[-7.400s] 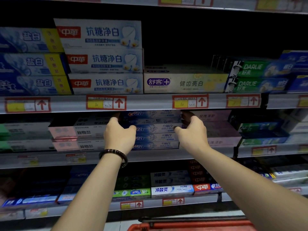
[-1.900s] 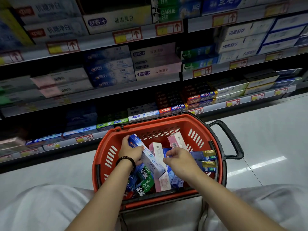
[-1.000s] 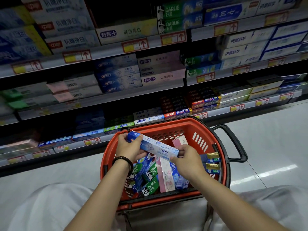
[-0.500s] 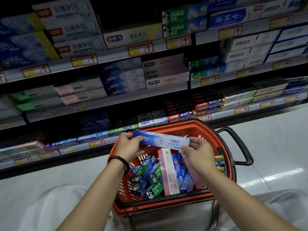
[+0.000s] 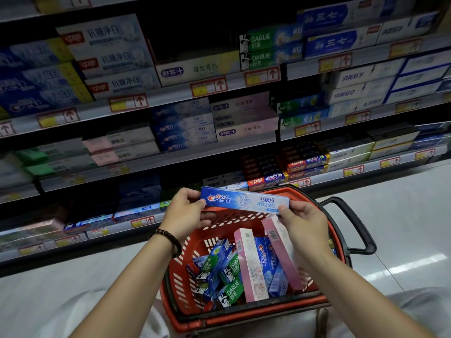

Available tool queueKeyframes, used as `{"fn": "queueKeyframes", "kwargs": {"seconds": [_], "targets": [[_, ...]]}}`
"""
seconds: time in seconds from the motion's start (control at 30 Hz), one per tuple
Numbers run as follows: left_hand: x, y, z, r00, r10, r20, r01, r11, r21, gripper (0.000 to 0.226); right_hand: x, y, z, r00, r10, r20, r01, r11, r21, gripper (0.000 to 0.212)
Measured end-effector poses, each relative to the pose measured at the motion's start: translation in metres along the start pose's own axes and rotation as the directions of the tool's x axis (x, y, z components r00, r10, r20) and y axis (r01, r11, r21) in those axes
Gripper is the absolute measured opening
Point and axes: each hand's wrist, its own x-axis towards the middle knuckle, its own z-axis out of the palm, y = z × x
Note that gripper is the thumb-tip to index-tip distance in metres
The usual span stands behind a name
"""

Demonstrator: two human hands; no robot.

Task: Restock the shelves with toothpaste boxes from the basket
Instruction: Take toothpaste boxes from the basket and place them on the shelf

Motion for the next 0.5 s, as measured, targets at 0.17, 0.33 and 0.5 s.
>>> {"fn": "queueKeyframes", "kwargs": {"seconds": [0.17, 0.33, 0.5], "targets": [[0.004, 0.008, 0.002, 1.000, 0.023, 0.007, -0.023, 0.999, 0.039, 0.009, 0.005, -0.017, 0.002, 0.999, -0.031, -0.036, 0.032, 0.999, 0.039, 0.005], [0.011, 0.019, 0.006, 0.999, 0.037, 0.017, -0.038, 0.997, 0.063, 0.007, 0.017, -0.025, 0.009, 0.992, -0.084, -0.095, 0.086, 0.996, 0.025, 0.005], [0.020, 0.035, 0.000, 0.997, 0.044, 0.058, -0.047, 0.998, 0.046, 0.008, 0.024, -0.038, 0.017, 0.991, -0.075, -0.108, 0.087, 0.990, 0.113, 0.005]]}}
